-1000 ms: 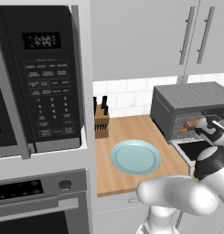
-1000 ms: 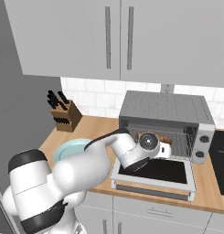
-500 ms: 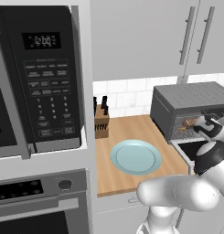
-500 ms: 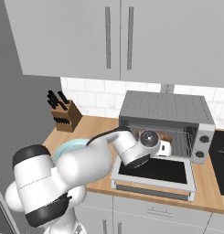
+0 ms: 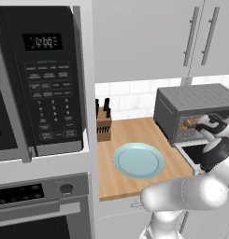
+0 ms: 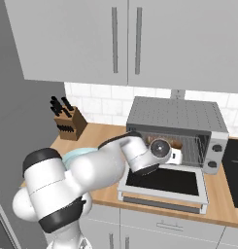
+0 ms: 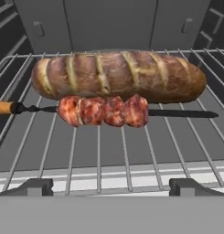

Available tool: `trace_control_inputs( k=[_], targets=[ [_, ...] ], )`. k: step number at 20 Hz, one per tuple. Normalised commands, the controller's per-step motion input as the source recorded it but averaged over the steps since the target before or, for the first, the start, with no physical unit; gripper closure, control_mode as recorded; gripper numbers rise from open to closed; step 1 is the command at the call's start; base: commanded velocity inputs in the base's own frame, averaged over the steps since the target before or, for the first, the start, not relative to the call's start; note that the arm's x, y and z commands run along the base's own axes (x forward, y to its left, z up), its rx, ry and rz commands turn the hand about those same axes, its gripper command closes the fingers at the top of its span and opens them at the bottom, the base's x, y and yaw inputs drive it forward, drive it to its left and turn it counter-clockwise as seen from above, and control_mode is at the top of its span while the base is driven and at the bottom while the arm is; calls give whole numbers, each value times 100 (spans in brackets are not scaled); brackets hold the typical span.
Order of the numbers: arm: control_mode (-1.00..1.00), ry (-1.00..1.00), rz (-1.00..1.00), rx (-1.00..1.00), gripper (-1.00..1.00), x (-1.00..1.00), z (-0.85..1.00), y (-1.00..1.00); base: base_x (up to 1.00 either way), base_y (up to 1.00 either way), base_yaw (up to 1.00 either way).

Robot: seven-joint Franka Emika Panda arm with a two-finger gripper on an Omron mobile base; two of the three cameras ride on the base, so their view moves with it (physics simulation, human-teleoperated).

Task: Pick up the kebab skewer and baguette bread, and place them inside the toaster oven. Close the toaster oven door and start by setting the timer.

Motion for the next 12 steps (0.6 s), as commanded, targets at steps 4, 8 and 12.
trace_control_inputs(
  k=[4,8,12],
  targets=[
    [-100,-13,2,0,-100,1,-44,0,0,0,0],
    [-100,-7,1,0,-100,14,-22,0,0,0,0],
    [-100,-6,1,0,-100,13,-24,0,0,0,0]
  ],
)
